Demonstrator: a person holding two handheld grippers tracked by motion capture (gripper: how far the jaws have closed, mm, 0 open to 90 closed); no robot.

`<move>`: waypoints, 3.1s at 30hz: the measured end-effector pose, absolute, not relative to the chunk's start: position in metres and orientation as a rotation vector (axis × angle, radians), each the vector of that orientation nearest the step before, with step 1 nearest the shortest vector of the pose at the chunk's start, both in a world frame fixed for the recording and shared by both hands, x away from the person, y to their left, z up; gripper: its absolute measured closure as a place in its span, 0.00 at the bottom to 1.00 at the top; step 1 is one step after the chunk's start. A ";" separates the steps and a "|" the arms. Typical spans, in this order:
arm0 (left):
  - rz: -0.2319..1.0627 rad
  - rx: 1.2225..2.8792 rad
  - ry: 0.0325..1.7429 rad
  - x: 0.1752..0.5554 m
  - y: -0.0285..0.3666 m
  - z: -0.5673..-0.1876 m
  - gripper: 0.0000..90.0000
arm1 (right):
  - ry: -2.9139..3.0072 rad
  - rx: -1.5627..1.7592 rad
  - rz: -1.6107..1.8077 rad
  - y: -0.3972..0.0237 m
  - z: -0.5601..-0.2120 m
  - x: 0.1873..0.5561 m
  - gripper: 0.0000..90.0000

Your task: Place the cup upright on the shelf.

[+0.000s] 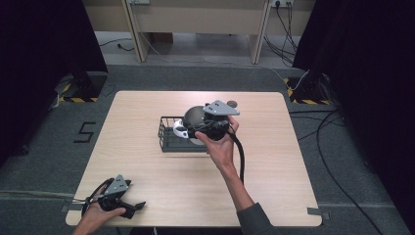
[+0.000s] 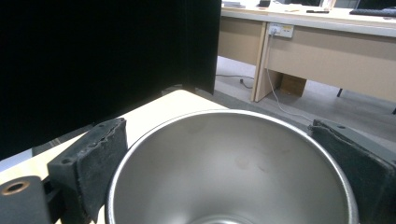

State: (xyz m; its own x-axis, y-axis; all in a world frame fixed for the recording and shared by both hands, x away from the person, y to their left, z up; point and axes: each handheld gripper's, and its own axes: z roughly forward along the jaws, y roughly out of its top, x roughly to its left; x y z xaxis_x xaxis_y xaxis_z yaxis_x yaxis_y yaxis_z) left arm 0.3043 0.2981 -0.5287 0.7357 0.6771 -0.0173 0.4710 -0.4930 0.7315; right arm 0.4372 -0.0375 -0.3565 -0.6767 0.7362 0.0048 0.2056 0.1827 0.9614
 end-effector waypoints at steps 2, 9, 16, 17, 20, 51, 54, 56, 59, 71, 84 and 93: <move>0.352 2.184 0.861 0.304 0.298 -0.529 0.00 | 1.989 0.890 1.512 -0.037 -0.354 0.441 0.07; 0.352 2.184 0.861 0.304 0.298 -0.529 0.00 | 1.978 0.904 1.508 -0.037 -0.351 0.447 0.07; 0.353 2.185 0.859 0.304 0.298 -0.529 0.00 | 1.963 0.932 1.496 -0.037 -0.352 0.457 0.07; 0.352 2.185 0.859 0.304 0.298 -0.529 0.00 | 1.961 0.935 1.494 -0.038 -0.352 0.458 0.07; 0.353 2.186 0.859 0.304 0.298 -0.529 0.00 | 1.957 0.951 1.491 -0.038 -0.355 0.463 0.07; 0.352 2.184 0.858 0.304 0.298 -0.529 0.00 | 1.941 1.015 1.427 -0.032 -0.384 0.495 0.07; 0.352 2.187 0.856 0.305 0.298 -0.529 0.00 | 1.941 1.016 1.422 -0.031 -0.387 0.495 0.07; 0.352 2.185 0.857 0.305 0.298 -0.529 0.00 | 1.938 1.025 1.425 -0.032 -0.391 0.496 0.07; 0.352 2.185 0.857 0.305 0.298 -0.529 0.00 | 1.941 1.030 1.421 -0.033 -0.393 0.497 0.07; 0.352 2.185 0.857 0.304 0.298 -0.529 0.00 | 1.951 1.052 1.422 -0.035 -0.405 0.500 0.07; 0.352 2.186 0.856 0.305 0.298 -0.529 0.00 | 1.976 1.097 1.409 -0.038 -0.418 0.502 0.07; 0.352 2.187 0.856 0.305 0.298 -0.529 0.00 | 2.008 1.100 1.371 -0.039 -0.422 0.501 0.07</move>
State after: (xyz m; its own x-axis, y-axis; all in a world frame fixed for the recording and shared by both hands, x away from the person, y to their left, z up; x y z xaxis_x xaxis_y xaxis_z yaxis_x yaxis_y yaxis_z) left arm 0.3045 0.2984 -0.5287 0.7388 0.6737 -0.0151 0.4678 -0.4967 0.7310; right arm 0.5011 -0.0392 -0.4223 -0.5695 0.8200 0.0577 0.3523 0.1801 0.9184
